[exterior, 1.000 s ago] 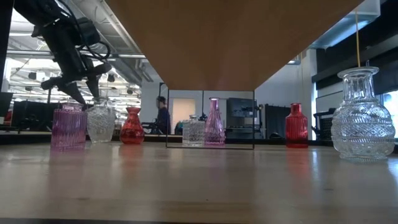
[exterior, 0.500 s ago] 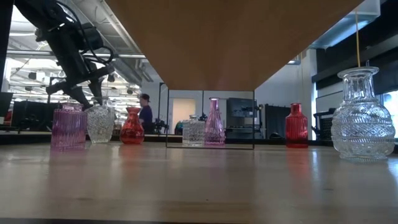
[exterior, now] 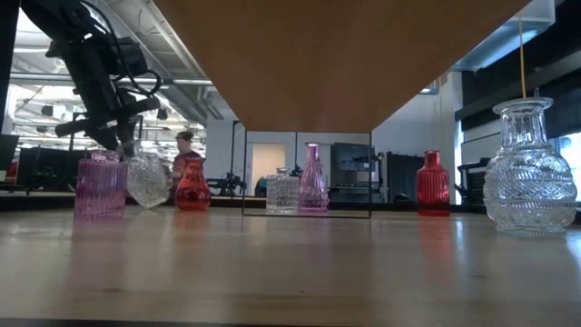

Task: Sort vases onto shelf
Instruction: Put the transparent vase on the shelf aligned with the transparent vase on the top

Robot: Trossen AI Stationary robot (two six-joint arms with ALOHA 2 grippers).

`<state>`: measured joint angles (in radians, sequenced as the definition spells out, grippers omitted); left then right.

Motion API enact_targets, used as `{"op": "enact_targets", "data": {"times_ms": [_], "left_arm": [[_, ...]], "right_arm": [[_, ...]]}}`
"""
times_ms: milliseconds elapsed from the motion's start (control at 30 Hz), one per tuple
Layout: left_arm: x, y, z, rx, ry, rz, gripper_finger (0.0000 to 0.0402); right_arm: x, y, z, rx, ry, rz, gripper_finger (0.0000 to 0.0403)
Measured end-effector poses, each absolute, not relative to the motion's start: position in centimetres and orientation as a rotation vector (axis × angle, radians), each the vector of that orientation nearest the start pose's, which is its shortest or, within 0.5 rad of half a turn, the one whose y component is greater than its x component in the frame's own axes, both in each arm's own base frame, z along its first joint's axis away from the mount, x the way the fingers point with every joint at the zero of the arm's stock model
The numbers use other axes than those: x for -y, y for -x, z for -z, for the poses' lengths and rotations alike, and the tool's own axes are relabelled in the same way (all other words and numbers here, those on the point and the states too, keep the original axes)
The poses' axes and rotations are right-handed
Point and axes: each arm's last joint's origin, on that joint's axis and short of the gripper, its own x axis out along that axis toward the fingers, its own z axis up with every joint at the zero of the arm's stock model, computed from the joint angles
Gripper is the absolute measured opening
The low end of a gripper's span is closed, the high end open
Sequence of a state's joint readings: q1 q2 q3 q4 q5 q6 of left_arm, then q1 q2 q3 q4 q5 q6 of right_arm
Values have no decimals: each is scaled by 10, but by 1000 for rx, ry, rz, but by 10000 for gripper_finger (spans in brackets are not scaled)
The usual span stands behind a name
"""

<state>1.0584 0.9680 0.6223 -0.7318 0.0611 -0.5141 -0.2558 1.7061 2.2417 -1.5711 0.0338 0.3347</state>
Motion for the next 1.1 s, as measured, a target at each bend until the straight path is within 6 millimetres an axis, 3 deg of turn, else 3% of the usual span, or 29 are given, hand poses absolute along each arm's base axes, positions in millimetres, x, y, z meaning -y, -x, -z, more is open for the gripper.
{"op": "enact_targets", "data": {"times_ms": [67, 267, 367, 467, 700, 900, 1100], "left_arm": [[-144, -84, -209, -713, 1040, -1124, 43], [-142, -83, -211, -733, 1017, -1101, 43], [-139, -80, -222, -822, 988, -1105, 43], [-137, -78, -248, -893, 917, -1089, 43], [-131, -85, -333, -884, 811, -901, 43], [-127, -123, -382, -993, 724, -713, 43], [-114, -188, -420, -1081, 560, -527, 43]], "right_arm": [[73, -275, -459, -982, -417, 435, 106], [73, -275, -459, -981, -410, 443, 106], [73, -275, -459, -981, -410, 443, 106], [73, -275, -459, -982, -404, 441, 106], [75, -276, -459, -980, -345, 450, 106], [77, -280, -455, -1003, -339, 435, 106], [78, -282, -453, -1014, -337, 427, 106]]}}
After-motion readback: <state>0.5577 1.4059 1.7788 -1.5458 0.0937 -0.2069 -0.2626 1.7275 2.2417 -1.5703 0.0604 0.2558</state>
